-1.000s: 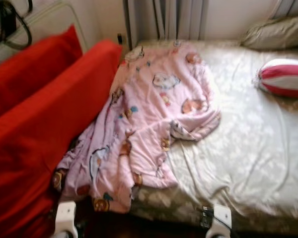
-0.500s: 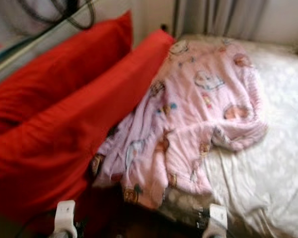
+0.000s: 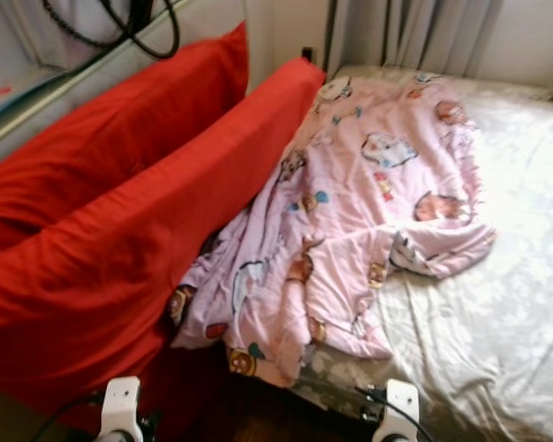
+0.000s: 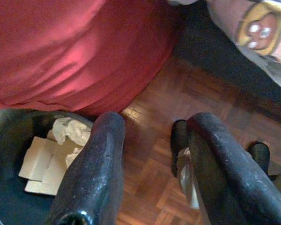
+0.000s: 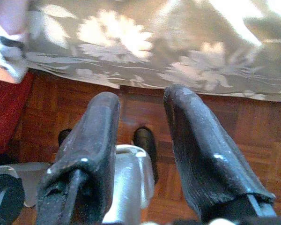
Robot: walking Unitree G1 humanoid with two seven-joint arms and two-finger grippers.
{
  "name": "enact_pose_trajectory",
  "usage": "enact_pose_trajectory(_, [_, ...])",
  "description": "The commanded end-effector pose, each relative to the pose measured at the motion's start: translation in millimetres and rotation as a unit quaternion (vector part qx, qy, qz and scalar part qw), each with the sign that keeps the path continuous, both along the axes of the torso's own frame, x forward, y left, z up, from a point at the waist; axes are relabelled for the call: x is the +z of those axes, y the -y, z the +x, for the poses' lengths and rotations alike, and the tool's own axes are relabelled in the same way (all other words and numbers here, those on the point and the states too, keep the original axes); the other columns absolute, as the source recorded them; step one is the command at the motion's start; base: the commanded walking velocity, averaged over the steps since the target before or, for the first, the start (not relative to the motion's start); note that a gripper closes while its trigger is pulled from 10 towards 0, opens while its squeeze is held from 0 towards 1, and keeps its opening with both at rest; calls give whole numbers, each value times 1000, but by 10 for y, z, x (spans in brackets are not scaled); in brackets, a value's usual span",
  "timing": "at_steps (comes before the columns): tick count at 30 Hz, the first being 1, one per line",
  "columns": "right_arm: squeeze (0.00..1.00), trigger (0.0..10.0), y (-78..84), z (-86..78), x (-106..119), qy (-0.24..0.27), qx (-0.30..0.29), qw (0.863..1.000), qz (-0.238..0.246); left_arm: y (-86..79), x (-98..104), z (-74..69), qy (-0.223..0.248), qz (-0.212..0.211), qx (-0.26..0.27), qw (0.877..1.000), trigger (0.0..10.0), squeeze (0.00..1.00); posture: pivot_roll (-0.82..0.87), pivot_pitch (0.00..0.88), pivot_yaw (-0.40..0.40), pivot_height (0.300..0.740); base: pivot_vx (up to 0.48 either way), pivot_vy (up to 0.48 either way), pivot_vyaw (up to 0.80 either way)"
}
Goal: Clean up the room
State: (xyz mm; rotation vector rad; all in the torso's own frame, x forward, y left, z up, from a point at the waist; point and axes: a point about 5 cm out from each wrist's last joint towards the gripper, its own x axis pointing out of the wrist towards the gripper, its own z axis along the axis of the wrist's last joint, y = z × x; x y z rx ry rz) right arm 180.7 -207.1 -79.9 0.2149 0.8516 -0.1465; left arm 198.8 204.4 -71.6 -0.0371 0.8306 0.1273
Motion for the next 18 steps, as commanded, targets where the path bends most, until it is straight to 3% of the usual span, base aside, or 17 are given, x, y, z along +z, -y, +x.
enact_pose_trajectory(1, [0,10000,25,-68,-32,-15,-5,1000,1,7,-35,-64,-10,3,-11,1000,10000,0,33,94,38,740,0,-412,0])
enact_pose_trajectory(4, [0,10000,58,-82,-32,-17,-1,1000,-2,14,-36,-65,-10,2,-11,1000,10000,0,27,89,37,740,0,-384,0])
enact_pose_trajectory(10, [0,10000,179,-177,-40,-17,-6,1000,-4,24,-32,-57,-4,-2,1,1000,10000,0,21,77,33,740,0,0,0])
enact_pose_trajectory(18, [0,10000,101,-244,-81,-24,11,1000,-2,70,-23,-33,6,-19,8,1000,10000,0,19,63,30,740,0,0,0])
